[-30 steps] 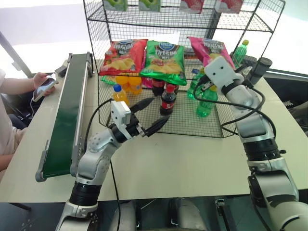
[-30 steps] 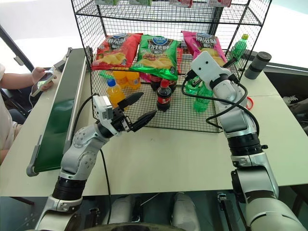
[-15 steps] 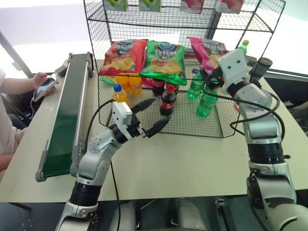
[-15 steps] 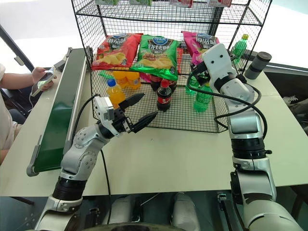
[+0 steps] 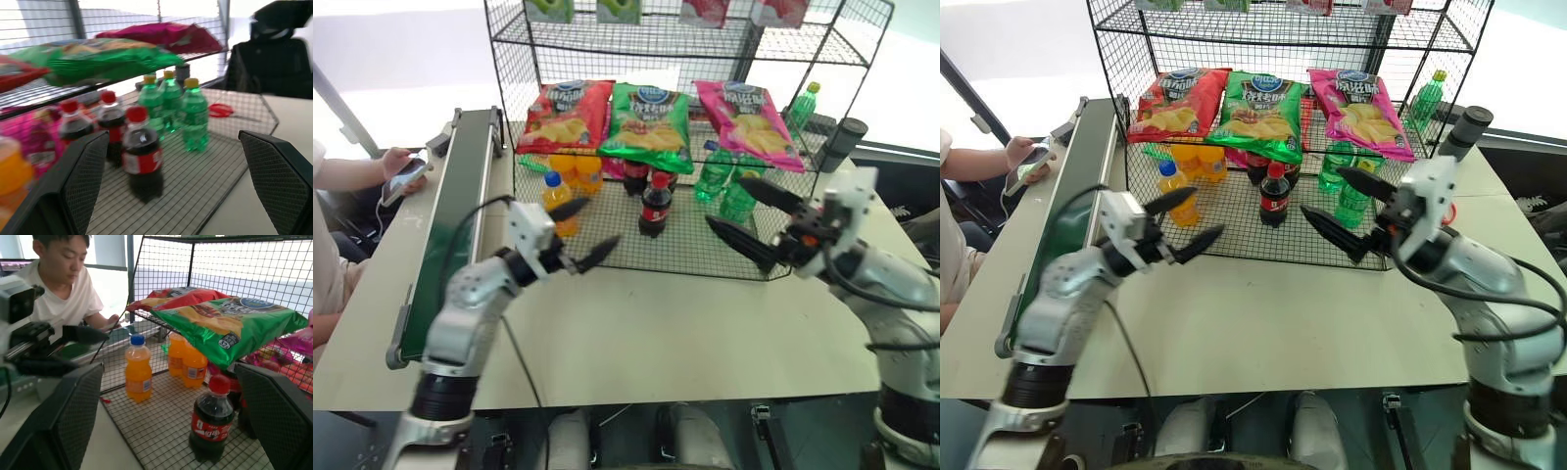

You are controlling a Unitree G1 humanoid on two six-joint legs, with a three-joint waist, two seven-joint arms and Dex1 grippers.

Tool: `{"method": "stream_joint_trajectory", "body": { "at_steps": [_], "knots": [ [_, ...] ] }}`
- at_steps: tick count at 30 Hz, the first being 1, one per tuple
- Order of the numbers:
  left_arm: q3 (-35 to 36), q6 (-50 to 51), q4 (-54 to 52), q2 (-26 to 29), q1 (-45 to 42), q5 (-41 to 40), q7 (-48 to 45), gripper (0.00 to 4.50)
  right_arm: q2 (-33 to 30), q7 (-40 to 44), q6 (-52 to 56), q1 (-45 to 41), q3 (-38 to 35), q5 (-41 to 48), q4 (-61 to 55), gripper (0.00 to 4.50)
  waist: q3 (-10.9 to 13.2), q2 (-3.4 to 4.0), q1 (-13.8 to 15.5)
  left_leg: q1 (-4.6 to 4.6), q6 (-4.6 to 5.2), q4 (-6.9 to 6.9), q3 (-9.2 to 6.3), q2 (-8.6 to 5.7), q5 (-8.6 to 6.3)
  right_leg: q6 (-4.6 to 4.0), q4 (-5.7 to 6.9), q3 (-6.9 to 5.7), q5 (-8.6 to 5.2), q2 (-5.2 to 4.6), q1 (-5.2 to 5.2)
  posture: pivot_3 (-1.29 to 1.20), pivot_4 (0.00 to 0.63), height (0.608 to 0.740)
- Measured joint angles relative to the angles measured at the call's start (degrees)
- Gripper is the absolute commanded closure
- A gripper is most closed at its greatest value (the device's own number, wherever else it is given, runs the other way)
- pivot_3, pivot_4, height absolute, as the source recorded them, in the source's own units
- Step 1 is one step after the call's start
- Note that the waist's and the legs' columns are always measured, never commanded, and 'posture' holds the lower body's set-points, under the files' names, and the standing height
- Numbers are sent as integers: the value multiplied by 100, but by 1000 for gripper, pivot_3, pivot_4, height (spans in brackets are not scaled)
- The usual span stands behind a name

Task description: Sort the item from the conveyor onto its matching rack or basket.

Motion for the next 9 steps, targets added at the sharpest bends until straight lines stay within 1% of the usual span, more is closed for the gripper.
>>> {"method": "stream_joint_trajectory", "body": {
  "at_steps": [4, 6, 9],
  "knots": [
    [363, 498, -55, 687, 445, -291, -345, 0, -369, 655, -220, 720, -291, 115, 138, 68, 2, 2, -14, 1, 2, 0, 4, 1, -1, 0, 1, 1, 0, 1, -4, 0, 150, 740],
    [546, 584, -34, 1063, 684, -349, -588, 0, -543, 1012, -573, 1197, -303, -156, 347, 68, 2, -2, -1, 2, 2, -2, 3, 3, -2, 0, -1, 0, -2, 4, -3, 0, 150, 740],
    [835, 444, 243, 1354, 916, -300, -839, 0, -641, 1325, -940, 1638, -231, -585, 743, 68, 6, 6, 18, 1, 2, -2, 7, -1, -2, 0, -2, 4, -2, 0, -6, 0, 150, 740]
  ]
}}
